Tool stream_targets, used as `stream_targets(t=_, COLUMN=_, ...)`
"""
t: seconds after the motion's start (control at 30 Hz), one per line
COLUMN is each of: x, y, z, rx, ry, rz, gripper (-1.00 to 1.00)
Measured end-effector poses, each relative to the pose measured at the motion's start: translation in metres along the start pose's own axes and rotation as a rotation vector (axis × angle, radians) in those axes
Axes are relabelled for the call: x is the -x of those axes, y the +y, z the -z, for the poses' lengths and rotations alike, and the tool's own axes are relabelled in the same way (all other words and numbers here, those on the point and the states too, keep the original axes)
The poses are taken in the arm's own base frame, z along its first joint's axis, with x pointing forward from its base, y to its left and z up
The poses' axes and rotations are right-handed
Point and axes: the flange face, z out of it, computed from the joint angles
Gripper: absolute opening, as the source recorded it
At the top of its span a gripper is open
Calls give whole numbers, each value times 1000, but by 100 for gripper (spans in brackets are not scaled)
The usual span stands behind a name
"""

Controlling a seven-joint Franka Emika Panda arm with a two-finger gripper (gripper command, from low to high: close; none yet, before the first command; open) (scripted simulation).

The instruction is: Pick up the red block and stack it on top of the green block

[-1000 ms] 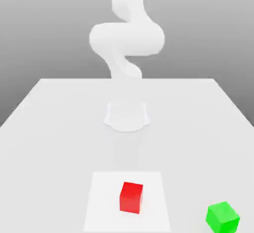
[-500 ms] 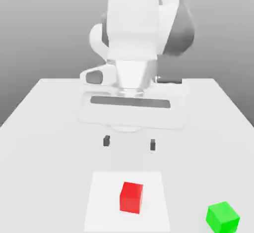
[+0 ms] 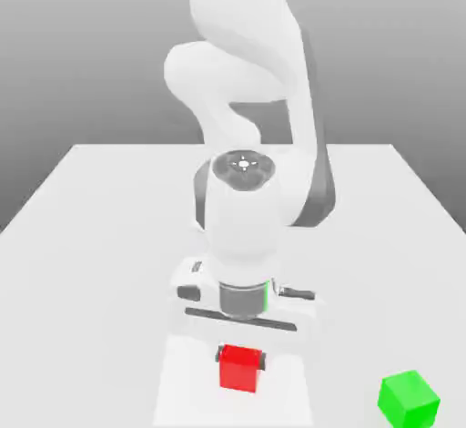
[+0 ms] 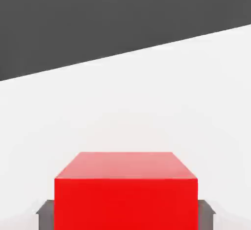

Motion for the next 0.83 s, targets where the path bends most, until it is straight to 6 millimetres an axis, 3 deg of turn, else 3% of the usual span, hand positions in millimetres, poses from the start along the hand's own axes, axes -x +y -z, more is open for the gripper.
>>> stream_targets(t=0.07, x=0, y=0, z=0, rx=0, ry=0, rz=-1, gripper=-100)
stream_targets(t=0.27, x=2, y=-4, z=58, rx=1, ry=0, rz=20, gripper=-100)
stream_targets(t=0.4, x=49, y=-69, z=76, rx=2, ry=-1, rz=332, gripper=-100)
stream_targets(t=0.53, x=118, y=-133, z=92, rx=1, ry=-2, rz=680, gripper=-100)
stream_targets(t=0.6, x=144, y=-151, z=86, rx=1, ry=-2, rz=790, gripper=-100)
stream_targets(t=0.7, x=152, y=-156, z=48, rx=1, ry=-1, rz=822, gripper=-100)
stream_targets(t=0.73, x=152, y=-156, z=39, rx=1, ry=-1, rz=825, gripper=100)
stream_targets(t=0.83, x=152, y=-156, z=39, rx=1, ry=-1, rz=825, gripper=100)
